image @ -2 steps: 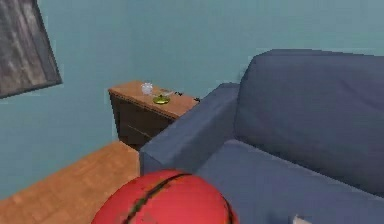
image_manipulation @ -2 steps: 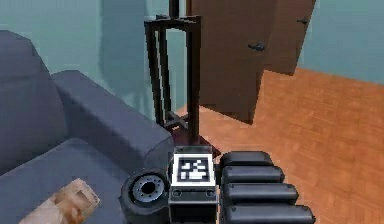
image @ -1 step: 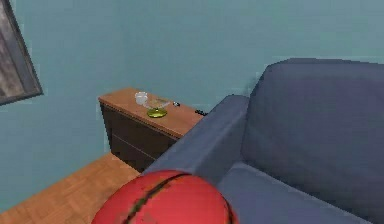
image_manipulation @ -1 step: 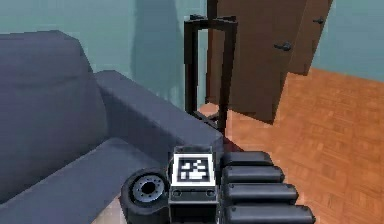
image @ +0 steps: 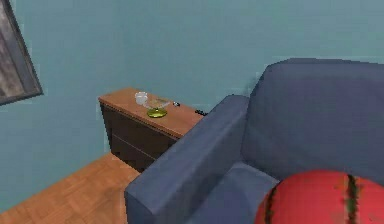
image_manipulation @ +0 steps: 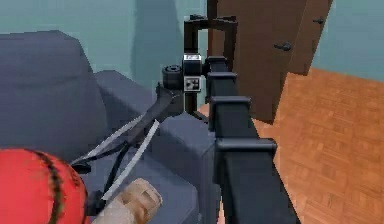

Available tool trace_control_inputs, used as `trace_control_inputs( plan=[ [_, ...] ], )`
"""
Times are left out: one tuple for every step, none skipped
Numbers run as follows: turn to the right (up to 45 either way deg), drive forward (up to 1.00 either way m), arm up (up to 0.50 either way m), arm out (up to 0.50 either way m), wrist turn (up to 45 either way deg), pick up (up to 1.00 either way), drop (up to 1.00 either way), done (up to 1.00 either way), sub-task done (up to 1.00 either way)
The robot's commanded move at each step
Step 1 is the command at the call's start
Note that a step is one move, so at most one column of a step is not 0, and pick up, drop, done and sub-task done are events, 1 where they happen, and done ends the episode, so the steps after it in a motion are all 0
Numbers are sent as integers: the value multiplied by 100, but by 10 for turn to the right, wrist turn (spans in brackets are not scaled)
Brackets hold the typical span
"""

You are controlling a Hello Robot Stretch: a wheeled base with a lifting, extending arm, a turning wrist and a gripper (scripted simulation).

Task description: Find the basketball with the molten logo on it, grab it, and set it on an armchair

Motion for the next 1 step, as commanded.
trace_control_inputs(
  plan=[
    [0, 0, 0, 0, 390, 0, 0, 0, 0]
  ],
)
